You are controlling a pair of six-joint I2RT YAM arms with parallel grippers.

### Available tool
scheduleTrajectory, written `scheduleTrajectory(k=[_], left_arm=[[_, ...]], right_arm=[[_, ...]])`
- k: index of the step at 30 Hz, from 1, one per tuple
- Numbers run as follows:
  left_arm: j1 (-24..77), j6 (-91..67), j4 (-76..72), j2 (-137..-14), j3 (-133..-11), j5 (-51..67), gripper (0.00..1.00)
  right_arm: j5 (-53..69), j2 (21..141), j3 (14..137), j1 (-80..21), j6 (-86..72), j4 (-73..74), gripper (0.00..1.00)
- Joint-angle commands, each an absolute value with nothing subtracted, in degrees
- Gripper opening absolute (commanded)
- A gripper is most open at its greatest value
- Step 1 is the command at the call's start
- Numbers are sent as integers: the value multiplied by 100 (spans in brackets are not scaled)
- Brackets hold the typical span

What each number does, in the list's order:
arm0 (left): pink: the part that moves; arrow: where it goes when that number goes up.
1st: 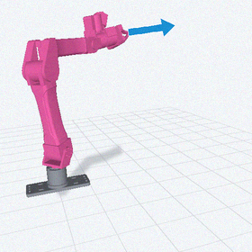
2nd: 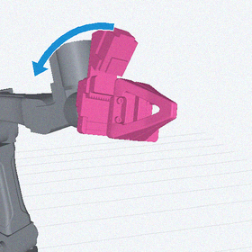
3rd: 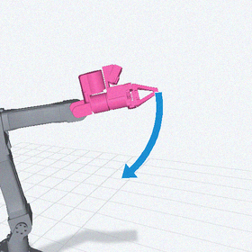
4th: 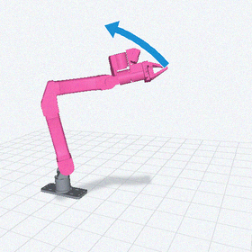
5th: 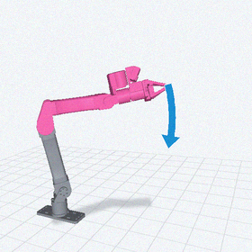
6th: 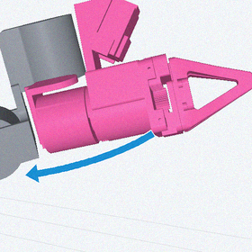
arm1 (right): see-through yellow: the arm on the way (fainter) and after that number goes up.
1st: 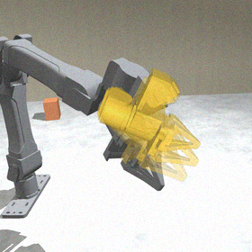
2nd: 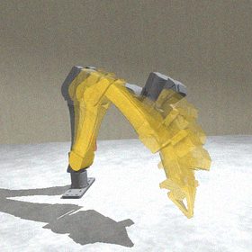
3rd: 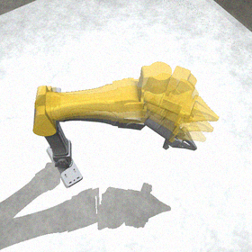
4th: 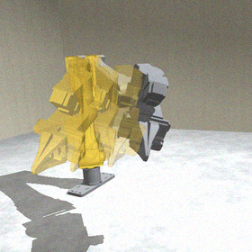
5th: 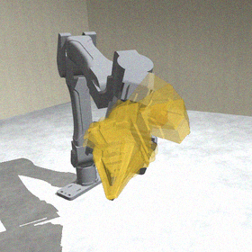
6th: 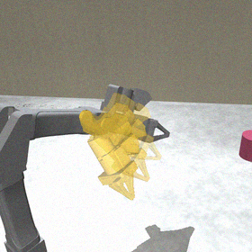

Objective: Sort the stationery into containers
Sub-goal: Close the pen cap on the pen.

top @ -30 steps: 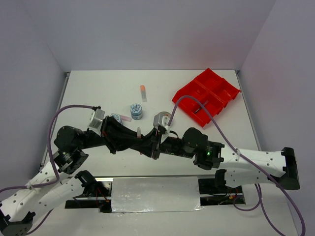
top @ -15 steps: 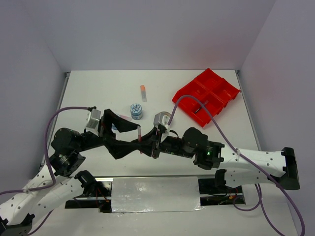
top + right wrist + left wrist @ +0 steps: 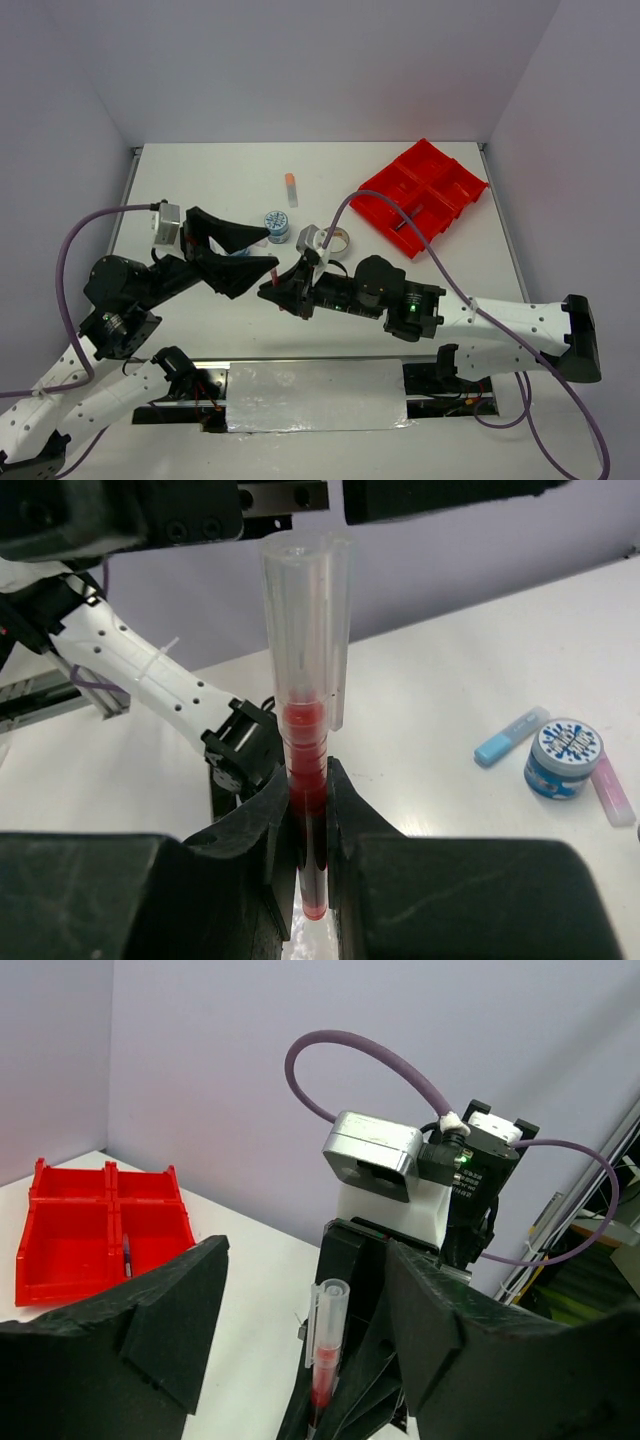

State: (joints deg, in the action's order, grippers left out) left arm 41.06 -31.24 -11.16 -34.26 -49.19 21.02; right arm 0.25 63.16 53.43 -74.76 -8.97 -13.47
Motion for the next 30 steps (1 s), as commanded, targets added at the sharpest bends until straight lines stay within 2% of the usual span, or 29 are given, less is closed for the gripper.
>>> scheduleTrajectory(k=[1,5,18,20,23,24,26,28,29,30], left_arm=[[4122,-2953,-1231,-3507,-5098,2066,73],[4122,-2909,-1082,-3507,-5063,2039,67],[4122,-2865,-950,-3630,-5062,2250,64],[4122,-2839,-905,-3639,-5080,2276,61],[4122,-2856,-932,-3621,-5019,2285,47],[4122,-2865,-914,-3630,-5027,2285,38],[4122,-2848,-835,-3665,-5071,2294,27],[4122,-2848,-713,-3709,-5106,2277,5],[4122,-2848,-668,-3752,-5106,2242,0],[4122,-2865,-607,-3762,-5098,2198,0]], right_arm=[[-280,6311,5695,-7453,-1002,-1301,0],[-413,6293,5695,-7453,-1020,-1266,0],[-475,6434,5897,-7462,-1002,-1037,0],[-501,6460,5967,-7453,-1002,-967,0],[-466,6521,6038,-7453,-984,-905,0],[-466,6530,6038,-7453,-984,-897,0],[-509,6530,6021,-7453,-993,-923,0],[-545,6460,5986,-7453,-1002,-975,0],[-597,6416,5933,-7453,-1002,-1071,0],[-632,6329,5915,-7444,-993,-1116,0]])
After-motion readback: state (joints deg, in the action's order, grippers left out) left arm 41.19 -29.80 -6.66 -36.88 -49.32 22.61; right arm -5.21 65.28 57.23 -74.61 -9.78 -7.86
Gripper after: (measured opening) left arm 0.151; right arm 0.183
